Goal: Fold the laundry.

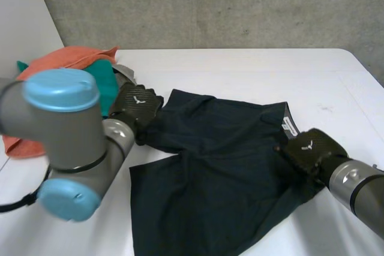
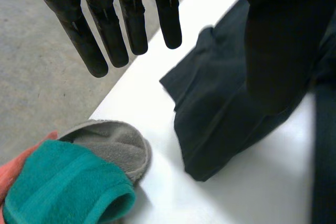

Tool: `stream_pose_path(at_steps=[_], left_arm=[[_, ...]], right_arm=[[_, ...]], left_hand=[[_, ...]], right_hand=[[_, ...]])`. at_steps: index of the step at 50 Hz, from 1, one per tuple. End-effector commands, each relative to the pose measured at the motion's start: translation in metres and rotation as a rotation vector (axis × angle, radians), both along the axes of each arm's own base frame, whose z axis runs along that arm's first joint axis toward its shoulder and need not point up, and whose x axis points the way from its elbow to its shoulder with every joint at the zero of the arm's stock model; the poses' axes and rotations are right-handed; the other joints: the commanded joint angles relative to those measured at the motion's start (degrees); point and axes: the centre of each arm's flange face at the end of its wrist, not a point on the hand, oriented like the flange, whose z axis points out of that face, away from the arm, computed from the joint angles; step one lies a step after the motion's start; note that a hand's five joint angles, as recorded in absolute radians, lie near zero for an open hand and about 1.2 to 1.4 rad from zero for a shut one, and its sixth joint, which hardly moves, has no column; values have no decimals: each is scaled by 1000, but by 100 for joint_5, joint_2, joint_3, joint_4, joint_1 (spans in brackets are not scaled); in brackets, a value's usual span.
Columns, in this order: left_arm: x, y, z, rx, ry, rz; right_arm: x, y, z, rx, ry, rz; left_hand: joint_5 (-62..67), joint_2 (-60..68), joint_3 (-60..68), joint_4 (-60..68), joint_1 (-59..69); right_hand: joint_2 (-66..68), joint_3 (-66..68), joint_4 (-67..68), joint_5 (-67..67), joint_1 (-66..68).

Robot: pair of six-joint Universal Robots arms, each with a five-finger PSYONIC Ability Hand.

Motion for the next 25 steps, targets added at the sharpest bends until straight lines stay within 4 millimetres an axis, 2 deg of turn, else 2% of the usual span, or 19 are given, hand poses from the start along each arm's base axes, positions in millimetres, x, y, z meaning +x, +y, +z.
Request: stream_pose_path(at_steps=[1, 3, 4, 11, 16, 25], left_arm=[[28, 66, 27, 203, 163, 35], [32, 80, 28, 260, 179, 40], [36, 95, 27, 316, 193, 44], [44, 136, 14, 508, 229, 71], [46, 151, 4, 557, 217, 73], [46, 158, -10, 596, 173, 69]], right_arm=[[10, -17, 18, 19, -235, -62], [12, -23, 23, 12, -290, -83], [12, -25, 23, 9, -302, -84], [15, -33, 23, 5, -335, -95], [17, -39, 17, -13, -333, -91], [17, -42, 5, -13, -331, -91]], left_hand=[[403, 340, 315, 397, 419], [403, 340, 315, 397, 419], [403, 340, 315, 397, 419], [386, 324, 298, 380, 402], [386, 324, 298, 380, 402], [386, 324, 298, 380, 402]], right_hand=[[1071, 1122, 1096, 1188, 1619], [1071, 1122, 1096, 1188, 1619], [1071, 1122, 1096, 1188, 1619], [1071, 1122, 1096, 1188, 1619], [1071, 1122, 1096, 1188, 1619], [1071, 1122, 1096, 1188, 1619]])
